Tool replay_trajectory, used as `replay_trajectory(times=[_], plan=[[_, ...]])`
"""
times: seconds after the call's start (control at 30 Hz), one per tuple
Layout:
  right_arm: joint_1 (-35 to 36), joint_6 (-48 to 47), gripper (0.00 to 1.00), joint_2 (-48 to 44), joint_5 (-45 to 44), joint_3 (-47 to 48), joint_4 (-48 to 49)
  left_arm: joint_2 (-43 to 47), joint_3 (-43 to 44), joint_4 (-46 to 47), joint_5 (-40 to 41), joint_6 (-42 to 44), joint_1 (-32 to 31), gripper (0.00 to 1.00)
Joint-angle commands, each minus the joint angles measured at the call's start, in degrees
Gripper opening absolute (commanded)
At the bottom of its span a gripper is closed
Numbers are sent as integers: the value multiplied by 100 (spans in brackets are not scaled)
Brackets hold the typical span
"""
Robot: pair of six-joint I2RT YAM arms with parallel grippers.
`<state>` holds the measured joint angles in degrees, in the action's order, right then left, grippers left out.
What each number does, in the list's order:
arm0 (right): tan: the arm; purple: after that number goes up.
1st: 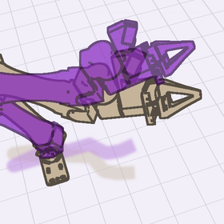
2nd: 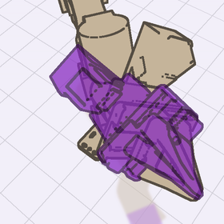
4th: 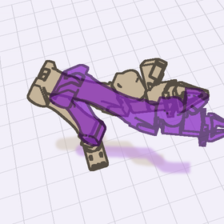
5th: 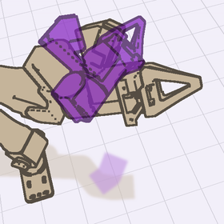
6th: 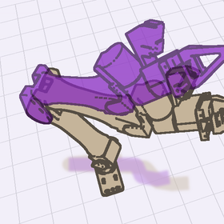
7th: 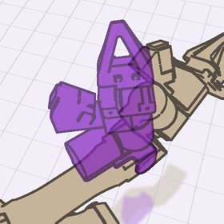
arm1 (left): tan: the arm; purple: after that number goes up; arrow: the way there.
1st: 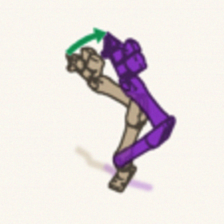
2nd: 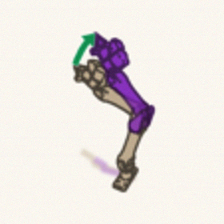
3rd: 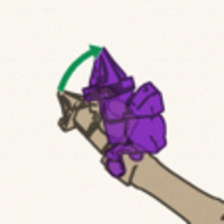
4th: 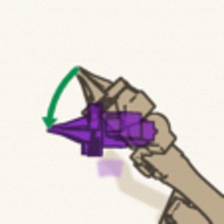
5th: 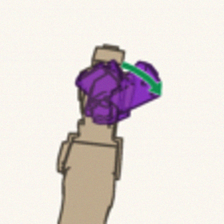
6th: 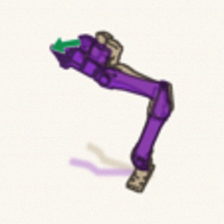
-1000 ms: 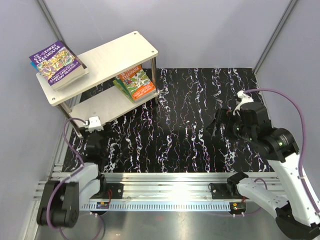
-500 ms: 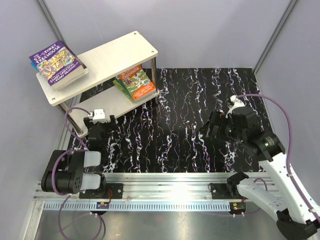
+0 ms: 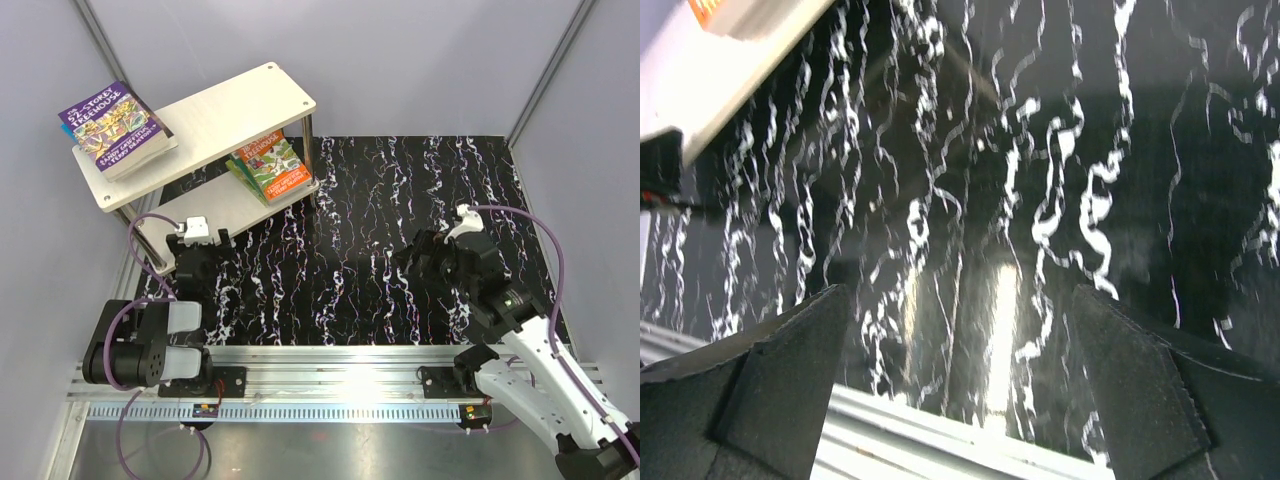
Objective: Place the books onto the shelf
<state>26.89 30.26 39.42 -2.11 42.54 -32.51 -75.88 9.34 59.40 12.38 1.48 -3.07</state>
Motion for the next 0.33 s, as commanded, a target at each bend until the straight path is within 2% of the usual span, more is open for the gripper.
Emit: replay_trajectory(times=[0.0,0.13,0.3], plan=[[35,-56,100,188,-325,-27,957,-24,182,362,80,-33,43,99],[26,331,100,347,-1132,-115,1027,-50,322,99,-348,-121,271,99],[26,-450,100,575,-1028,-325,1581,-15,287,134,-351,-130,289,99]])
